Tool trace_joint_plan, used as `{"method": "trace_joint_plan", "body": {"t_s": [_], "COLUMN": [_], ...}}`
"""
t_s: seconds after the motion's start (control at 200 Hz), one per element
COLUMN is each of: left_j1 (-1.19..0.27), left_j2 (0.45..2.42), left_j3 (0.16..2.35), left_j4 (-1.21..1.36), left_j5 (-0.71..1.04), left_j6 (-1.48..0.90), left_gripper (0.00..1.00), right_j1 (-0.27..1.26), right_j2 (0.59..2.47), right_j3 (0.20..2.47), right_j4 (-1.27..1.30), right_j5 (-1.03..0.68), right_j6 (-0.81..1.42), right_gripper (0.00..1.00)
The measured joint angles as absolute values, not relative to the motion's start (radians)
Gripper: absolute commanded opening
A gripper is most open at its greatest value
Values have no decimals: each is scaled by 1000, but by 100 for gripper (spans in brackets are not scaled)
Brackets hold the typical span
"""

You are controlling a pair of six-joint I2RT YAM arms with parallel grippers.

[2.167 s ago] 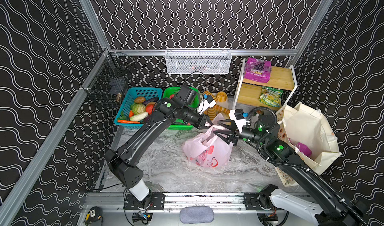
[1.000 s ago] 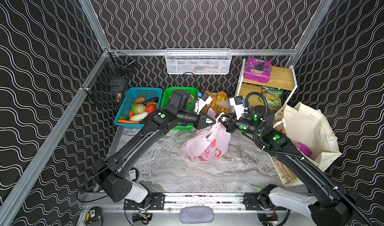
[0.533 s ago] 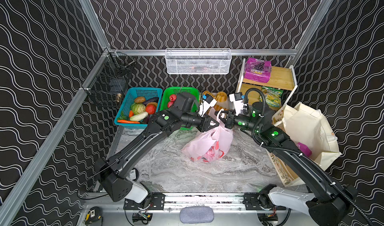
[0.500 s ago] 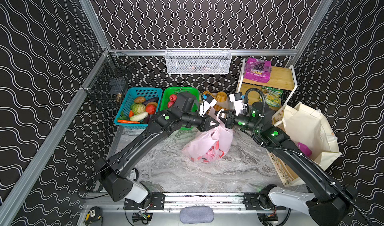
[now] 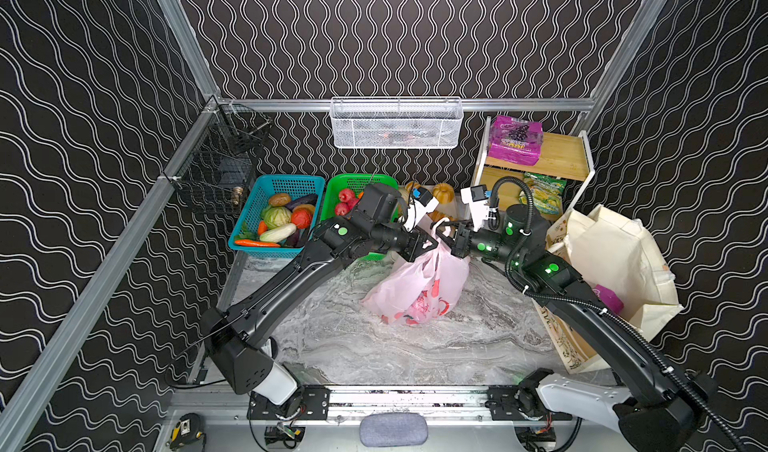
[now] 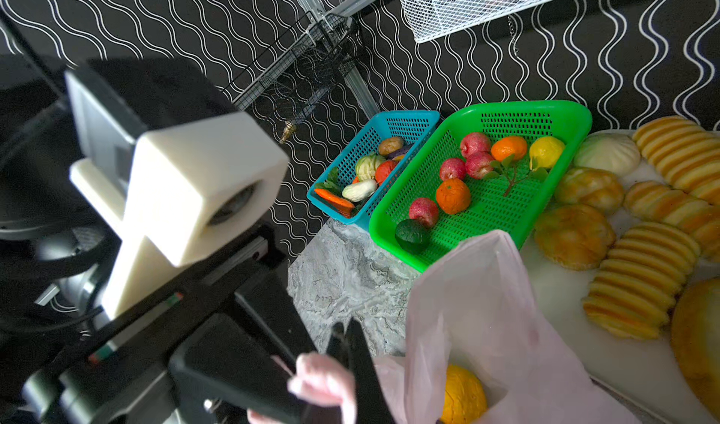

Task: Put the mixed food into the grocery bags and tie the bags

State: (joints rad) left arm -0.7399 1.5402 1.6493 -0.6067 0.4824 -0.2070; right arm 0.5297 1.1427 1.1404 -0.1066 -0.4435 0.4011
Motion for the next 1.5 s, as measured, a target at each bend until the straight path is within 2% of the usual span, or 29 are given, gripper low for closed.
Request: {"method": "trace_joint_plan", "body": {"t_s": [0.035,0.085,0.21,0.275,0.385,0.561,0.761,0.886,1.011,1.171,1.231,1.291,1.381,1.441,1.466,1.501], "left_j1": [-740,-740,-727,-719,-712,-698,-693,-693,-692,-690,-690,-689,-688,-687,-687,-686], "left_j2": [1538,1534,1530,1536,1550,1568,1592,1604,1606,1605,1604,1604,1604,1604,1604,1604], "left_j3": [1649,1649,1657,1670,1695,1747,1812,1835,1838,1838,1838,1837,1835,1832,1831,1830], "left_j4": [-609,-619,-640,-656,-683,-747,-843,-894,-914,-914,-914,-914,-914,-913,-911,-908], "left_j5": [477,465,488,515,590,719,805,816,820,826,827,830,829,830,829,828], "left_j6": [-205,-202,-180,-170,-123,-39,61,104,114,114,114,114,114,114,113,112], "left_gripper": [0,0,0,0,0,0,0,0,0,0,0,0,0,0,0,7], "right_j1": [526,507,425,403,398,396,392,392,392,392,392,392,392,392,393,393], "right_j2": [1132,1108,1045,1026,1040,1096,1158,1192,1205,1227,1228,1228,1222,1214,1212,1208], "right_j3": [1133,1116,1073,1060,1081,1147,1171,1206,1206,1200,1196,1184,1153,1130,1123,1113], "right_j4": [-108,-112,-126,-141,-213,-355,-422,-442,-447,-448,-441,-416,-354,-308,-293,-273], "right_j5": [-443,-454,-512,-569,-738,-846,-876,-962,-1053,-1086,-1092,-1108,-1131,-1141,-1145,-1149], "right_j6": [392,359,249,175,-7,-302,-432,-442,-433,-399,-381,-354,-297,-256,-239,-210], "right_gripper": [51,62,76,79,79,69,61,57,39,34,27,26,17,3,1,0]}}
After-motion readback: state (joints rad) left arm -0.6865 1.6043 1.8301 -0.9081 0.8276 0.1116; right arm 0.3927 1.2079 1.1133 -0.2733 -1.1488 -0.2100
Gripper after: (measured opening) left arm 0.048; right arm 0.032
